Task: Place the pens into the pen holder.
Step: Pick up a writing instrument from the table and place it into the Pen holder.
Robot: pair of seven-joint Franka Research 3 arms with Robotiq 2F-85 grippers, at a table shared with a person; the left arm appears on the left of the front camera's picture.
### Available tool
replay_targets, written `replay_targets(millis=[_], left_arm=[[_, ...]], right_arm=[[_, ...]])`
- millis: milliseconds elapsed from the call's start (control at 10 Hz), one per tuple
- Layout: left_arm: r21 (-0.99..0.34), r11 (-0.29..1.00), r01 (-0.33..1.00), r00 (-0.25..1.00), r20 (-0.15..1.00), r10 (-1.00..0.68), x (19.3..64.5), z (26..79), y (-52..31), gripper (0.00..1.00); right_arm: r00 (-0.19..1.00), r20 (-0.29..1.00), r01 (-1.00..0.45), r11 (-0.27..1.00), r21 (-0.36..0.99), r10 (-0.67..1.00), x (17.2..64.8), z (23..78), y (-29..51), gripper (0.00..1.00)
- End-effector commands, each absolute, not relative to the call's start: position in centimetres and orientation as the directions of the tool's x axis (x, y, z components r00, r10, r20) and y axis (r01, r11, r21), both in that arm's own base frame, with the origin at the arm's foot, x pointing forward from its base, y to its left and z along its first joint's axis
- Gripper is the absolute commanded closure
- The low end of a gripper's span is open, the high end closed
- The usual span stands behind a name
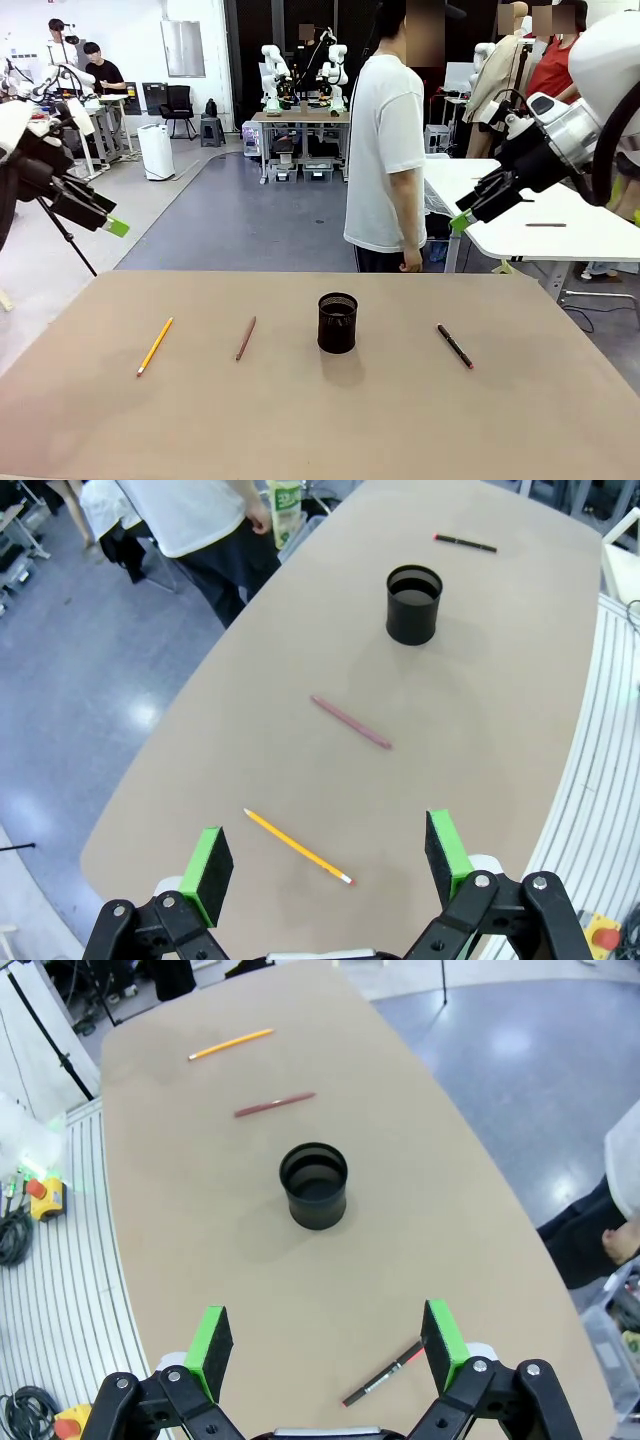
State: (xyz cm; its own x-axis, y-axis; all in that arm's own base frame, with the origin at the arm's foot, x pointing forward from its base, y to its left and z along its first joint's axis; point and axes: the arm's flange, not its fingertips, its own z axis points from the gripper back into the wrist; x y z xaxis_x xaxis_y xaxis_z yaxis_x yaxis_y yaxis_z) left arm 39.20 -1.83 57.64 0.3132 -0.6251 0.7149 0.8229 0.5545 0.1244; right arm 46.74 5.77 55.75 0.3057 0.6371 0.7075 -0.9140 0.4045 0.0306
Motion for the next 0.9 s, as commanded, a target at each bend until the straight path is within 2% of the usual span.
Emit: replay_targets(millis=[0,200,300,800], left_arm=[[0.13,0.573,0.809,0.329,0.707,-0.626,38.76,58.8,-1.83,0.0],[0.121,0.595,0.795,0.362,0.692,-0.625,38.92,58.84,-1.71,0.0],[0.139,0.563,0.814,0.31,0.717,-0.625,39.04,58.43,-1.65,0.0],[0.139,0.563,0.814,0.31,0.717,-0.625,39.04,58.43,-1.65,0.0]], right_arm=[[0.272,0.727,-0.925,0.378,0.019,0.63,47.12,56.25,5.55,0.0],[0.254,0.744,-0.926,0.378,0.002,0.618,47.27,55.94,5.63,0.0],[0.304,0.708,-0.914,0.405,0.029,0.637,46.73,55.83,5.77,0.0],[0.304,0.708,-0.914,0.405,0.029,0.637,46.73,55.83,5.77,0.0]])
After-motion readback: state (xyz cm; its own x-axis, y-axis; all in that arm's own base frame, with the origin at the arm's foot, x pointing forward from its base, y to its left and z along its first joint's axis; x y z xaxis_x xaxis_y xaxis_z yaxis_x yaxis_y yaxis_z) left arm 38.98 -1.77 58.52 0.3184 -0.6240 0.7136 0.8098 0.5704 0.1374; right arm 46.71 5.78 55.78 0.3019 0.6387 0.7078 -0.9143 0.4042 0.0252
